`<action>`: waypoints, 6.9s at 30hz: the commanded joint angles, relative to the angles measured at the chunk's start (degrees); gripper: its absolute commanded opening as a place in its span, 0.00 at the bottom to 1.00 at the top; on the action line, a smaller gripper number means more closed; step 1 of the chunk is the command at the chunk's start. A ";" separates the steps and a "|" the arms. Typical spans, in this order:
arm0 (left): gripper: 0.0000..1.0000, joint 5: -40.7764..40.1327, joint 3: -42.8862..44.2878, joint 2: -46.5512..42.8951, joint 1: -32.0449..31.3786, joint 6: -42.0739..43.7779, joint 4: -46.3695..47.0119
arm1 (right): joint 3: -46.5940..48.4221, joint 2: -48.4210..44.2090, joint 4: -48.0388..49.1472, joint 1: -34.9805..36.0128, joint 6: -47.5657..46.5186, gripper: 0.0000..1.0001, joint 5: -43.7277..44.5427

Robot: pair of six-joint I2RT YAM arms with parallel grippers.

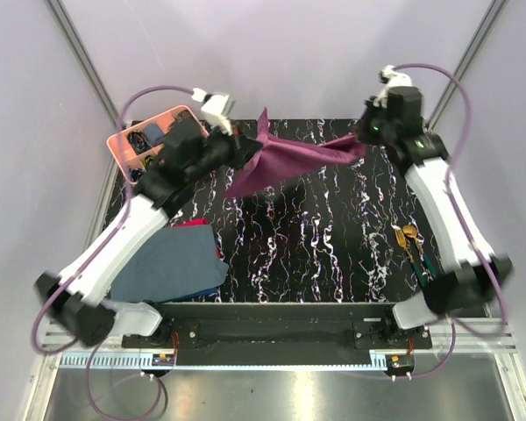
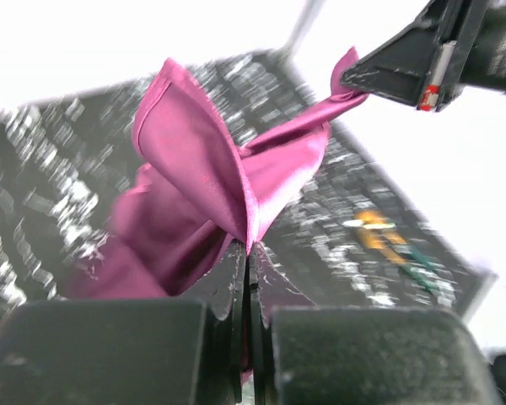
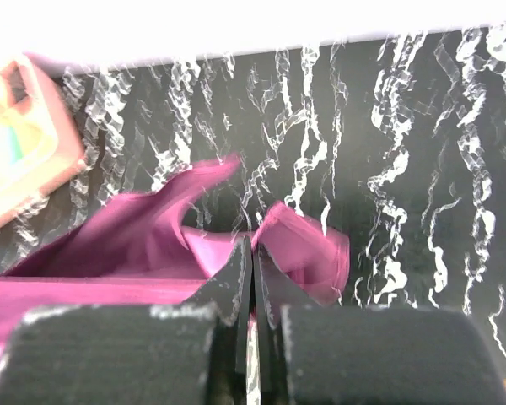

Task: Fold the napkin into a case and place the utensils inside
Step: Pick up the crumpled napkin from the center of the board, then flatten out the crumpled napkin at the center of the board, then pick up the flattened napkin from the center of the board.

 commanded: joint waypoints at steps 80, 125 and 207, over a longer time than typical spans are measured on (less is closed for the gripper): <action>0.89 -4.47 -12.26 20.70 7.16 -16.90 2.15 | -28.07 -2.23 0.84 -9.00 14.08 1.00 7.23; 0.80 -1.55 -19.92 12.87 -0.76 -21.47 4.88 | -16.32 18.78 0.67 -17.08 12.60 0.39 7.05; 0.64 7.32 -33.37 2.23 -1.28 -23.93 0.75 | -51.04 -4.10 -5.40 -28.07 25.78 0.51 7.48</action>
